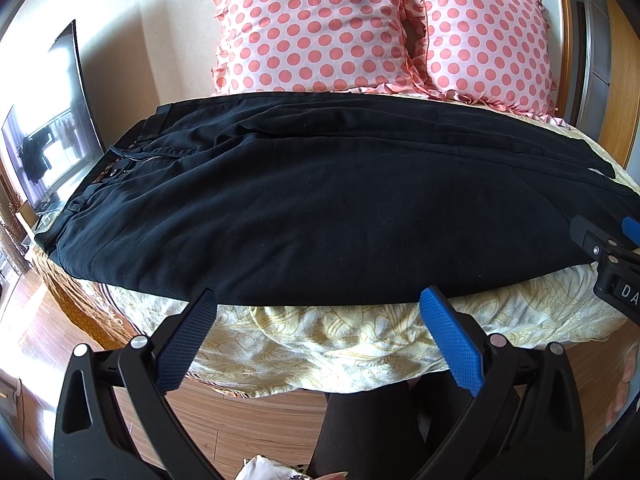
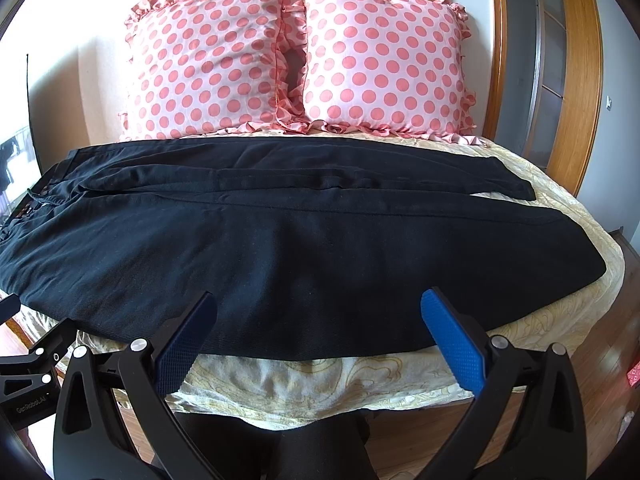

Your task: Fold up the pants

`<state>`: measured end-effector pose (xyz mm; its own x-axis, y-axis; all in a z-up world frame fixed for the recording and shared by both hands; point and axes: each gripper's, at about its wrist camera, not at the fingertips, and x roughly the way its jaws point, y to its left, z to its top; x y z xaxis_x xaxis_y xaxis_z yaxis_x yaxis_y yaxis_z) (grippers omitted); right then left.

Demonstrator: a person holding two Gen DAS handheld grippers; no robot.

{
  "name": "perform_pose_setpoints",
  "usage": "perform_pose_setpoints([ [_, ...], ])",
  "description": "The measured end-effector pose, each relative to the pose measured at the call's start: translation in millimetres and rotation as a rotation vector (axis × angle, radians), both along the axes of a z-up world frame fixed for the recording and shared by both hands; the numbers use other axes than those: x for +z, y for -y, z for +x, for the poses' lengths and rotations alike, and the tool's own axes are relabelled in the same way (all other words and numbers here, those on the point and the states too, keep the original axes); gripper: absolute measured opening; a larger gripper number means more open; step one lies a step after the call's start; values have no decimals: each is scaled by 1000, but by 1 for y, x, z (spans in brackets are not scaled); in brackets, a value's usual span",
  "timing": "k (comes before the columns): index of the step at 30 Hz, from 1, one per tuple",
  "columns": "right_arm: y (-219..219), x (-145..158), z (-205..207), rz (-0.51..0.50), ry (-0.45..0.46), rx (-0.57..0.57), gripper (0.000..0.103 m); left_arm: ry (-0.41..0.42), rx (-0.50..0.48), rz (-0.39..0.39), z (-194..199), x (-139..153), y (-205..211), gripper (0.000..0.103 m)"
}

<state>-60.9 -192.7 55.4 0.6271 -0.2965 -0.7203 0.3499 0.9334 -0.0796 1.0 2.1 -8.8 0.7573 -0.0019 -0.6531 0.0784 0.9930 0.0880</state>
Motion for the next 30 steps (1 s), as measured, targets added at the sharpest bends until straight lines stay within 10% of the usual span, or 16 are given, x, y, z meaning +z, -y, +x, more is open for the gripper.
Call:
perform_pose_setpoints([
  [20, 12, 6, 3, -27, 30, -8, 102, 2, -11, 12, 3, -5, 0, 101],
  [30, 113, 55, 66, 61, 105, -72, 102, 125, -24, 53, 26, 41, -7, 101],
])
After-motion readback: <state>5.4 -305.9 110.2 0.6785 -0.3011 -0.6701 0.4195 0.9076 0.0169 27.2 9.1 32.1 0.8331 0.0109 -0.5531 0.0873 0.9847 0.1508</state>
